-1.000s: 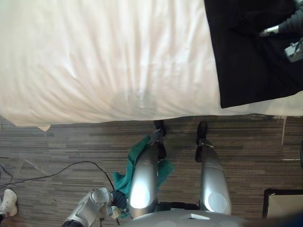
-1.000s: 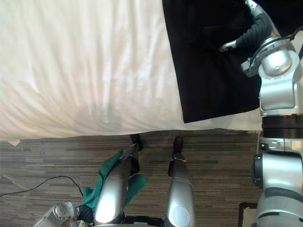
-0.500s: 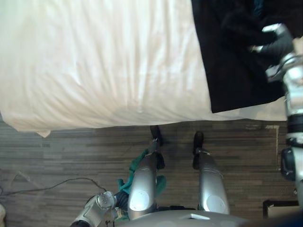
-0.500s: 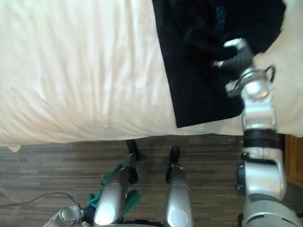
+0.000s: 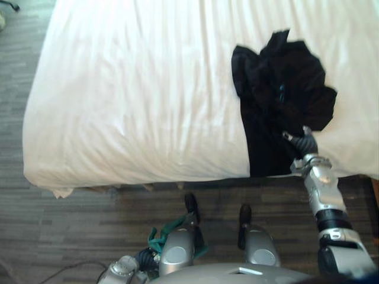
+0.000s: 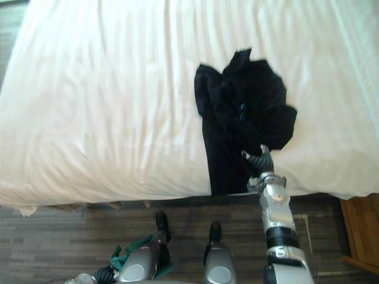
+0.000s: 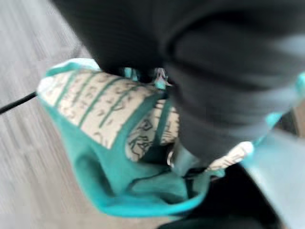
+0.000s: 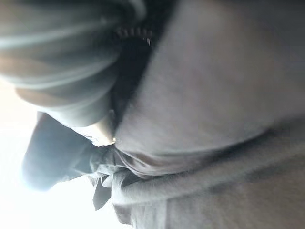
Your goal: Tidy the bed and pick cloth on bed and put in laundry
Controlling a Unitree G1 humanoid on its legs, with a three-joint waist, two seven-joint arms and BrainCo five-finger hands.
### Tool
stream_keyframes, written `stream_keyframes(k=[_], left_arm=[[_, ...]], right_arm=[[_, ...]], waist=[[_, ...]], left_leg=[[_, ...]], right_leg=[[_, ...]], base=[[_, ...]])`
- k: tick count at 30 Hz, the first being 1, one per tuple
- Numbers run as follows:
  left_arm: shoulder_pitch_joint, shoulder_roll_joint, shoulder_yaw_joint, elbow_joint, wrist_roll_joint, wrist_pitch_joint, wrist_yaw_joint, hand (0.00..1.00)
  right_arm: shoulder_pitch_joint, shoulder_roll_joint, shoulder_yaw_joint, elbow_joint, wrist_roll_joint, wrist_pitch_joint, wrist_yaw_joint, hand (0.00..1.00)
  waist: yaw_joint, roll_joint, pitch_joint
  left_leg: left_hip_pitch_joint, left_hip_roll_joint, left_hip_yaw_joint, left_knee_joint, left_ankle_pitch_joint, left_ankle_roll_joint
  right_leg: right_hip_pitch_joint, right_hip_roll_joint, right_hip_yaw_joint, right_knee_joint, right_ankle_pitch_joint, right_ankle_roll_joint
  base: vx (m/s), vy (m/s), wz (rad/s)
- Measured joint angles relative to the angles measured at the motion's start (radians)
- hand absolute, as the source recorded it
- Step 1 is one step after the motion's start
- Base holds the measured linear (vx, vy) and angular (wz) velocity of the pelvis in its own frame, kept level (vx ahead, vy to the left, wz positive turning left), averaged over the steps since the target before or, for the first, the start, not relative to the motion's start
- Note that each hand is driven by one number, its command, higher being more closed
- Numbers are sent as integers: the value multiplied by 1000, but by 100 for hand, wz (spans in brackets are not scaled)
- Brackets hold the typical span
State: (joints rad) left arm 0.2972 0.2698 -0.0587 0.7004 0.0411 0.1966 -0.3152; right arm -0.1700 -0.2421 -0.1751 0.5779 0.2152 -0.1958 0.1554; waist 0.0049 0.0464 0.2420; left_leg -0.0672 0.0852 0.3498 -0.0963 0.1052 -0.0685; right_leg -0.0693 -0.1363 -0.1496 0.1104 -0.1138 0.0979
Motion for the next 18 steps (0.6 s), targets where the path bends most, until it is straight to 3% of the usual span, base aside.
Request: stream_keyframes(k=[3, 4, 7, 10, 15, 18], left_arm=[[24, -62, 103, 94, -62, -67, 97, 100], [22, -97, 158, 124, -101, -106, 168, 100], [7, -155, 233, 153, -109, -147, 269, 100], [-6, -200, 284, 177, -103, -144, 366, 100], [-27, -247, 359, 195, -88, -76, 521, 100], [-35, -253, 376, 197, -107, -76, 556, 100]], right_arm=[[94, 55, 0, 53, 0, -11, 14, 100], [134, 79, 0, 94, 0, -15, 27, 100], [197, 122, 0, 155, 12, -23, 40, 100], [262, 174, 0, 187, 49, -28, 60, 100], [348, 207, -11, 205, 120, -36, 99, 100], [360, 222, -6, 202, 149, -63, 125, 100]], waist=[[1, -12, -63], [4, -17, -88], [14, -24, -113], [15, -29, -142], [15, -28, -161], [18, -37, -164]], left_leg=[[58, 3, 23, -1, -15, -16], [82, 8, 32, -3, -21, -14], [130, 24, 52, -7, -36, -6], [170, 37, 62, -8, -45, -12], [200, 46, 83, -8, -52, -13], [213, 45, 85, -9, -55, -13]], right_leg=[[71, 5, 3, -39, -1, 1], [102, 11, 2, -54, -2, 0], [154, 20, 2, -69, -7, -8], [195, 31, 2, -76, -14, -15], [223, 37, 2, -78, -18, -17], [250, 36, 1, -83, -18, -17]], base=[[112, -19, -11], [103, -43, -8], [42, -35, -10], [34, -58, -9], [-5, -32, -5], [0, 0, 0]])
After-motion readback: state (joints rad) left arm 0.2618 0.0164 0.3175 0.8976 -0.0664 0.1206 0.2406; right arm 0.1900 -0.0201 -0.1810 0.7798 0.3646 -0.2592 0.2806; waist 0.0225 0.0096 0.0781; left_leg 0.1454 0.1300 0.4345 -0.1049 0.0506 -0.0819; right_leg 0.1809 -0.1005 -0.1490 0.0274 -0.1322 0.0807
